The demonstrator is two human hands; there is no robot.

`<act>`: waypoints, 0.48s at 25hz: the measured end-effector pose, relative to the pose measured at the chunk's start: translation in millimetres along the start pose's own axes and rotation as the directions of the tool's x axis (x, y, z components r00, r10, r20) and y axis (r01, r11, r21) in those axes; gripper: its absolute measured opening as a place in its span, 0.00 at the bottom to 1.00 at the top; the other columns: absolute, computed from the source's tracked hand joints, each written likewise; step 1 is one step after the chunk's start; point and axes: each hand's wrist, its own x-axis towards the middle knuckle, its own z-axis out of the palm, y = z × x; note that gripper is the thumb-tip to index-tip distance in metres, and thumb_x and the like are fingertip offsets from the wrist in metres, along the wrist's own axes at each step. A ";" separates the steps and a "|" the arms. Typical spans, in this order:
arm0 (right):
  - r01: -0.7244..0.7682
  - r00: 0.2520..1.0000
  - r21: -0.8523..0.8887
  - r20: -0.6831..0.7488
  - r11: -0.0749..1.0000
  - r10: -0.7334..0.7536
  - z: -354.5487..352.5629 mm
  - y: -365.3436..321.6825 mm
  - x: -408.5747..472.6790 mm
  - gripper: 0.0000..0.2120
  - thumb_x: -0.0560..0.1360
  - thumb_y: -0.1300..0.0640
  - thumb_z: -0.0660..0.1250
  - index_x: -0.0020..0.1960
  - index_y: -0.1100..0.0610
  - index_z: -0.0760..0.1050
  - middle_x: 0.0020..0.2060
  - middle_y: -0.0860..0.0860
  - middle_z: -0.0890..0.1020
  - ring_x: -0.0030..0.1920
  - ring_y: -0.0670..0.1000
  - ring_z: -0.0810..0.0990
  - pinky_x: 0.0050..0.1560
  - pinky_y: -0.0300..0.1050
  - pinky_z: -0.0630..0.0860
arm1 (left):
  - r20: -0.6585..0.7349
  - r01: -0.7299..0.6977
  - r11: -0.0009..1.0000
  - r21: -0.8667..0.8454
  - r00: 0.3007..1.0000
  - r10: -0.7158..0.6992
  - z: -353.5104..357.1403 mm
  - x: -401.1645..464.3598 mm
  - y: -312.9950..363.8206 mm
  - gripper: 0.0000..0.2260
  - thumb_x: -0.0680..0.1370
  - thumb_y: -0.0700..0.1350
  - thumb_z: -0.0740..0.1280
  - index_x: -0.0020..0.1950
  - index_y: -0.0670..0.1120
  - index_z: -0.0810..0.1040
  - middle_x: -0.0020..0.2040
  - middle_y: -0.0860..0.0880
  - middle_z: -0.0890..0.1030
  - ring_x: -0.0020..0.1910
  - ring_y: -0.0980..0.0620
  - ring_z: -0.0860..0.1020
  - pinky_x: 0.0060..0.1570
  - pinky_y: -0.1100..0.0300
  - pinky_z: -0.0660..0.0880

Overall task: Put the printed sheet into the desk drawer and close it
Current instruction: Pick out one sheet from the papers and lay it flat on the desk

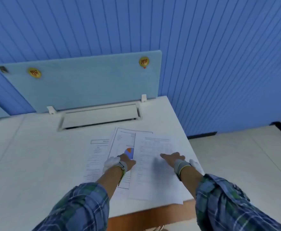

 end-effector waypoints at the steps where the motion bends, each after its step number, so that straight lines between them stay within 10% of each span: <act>1: -0.050 0.995 -0.040 -0.085 0.998 0.047 -0.2 2.5 1.3 0.43 0.72 0.37 0.63 0.76 0.62 0.55 0.74 0.60 0.59 0.74 0.60 0.61 0.73 0.52 0.62 | 0.019 0.039 0.999 -0.015 0.999 -0.038 3.1 -0.7 -0.4 0.21 0.77 0.54 0.62 0.64 0.41 0.71 0.52 0.42 0.78 0.66 0.42 0.74 0.50 0.59 0.69; 7: -0.094 0.995 0.278 -0.010 0.956 0.101 15.0 7.1 -1.7 0.36 0.73 0.54 0.69 0.74 0.65 0.57 0.71 0.61 0.68 0.69 0.61 0.71 0.65 0.50 0.70 | 0.158 0.091 0.895 -0.436 0.987 -0.023 26.0 -5.5 -3.3 0.23 0.74 0.48 0.69 0.67 0.40 0.74 0.63 0.42 0.79 0.61 0.43 0.77 0.60 0.56 0.74; 12: 0.087 0.993 0.473 0.024 0.877 -0.112 23.9 -20.9 -7.2 0.26 0.73 0.56 0.69 0.69 0.64 0.72 0.64 0.61 0.78 0.63 0.61 0.78 0.63 0.52 0.75 | -0.025 -0.009 0.759 -0.651 1.000 -0.010 -10.9 -6.9 -5.2 0.27 0.74 0.46 0.69 0.71 0.40 0.68 0.69 0.41 0.73 0.66 0.42 0.74 0.66 0.52 0.72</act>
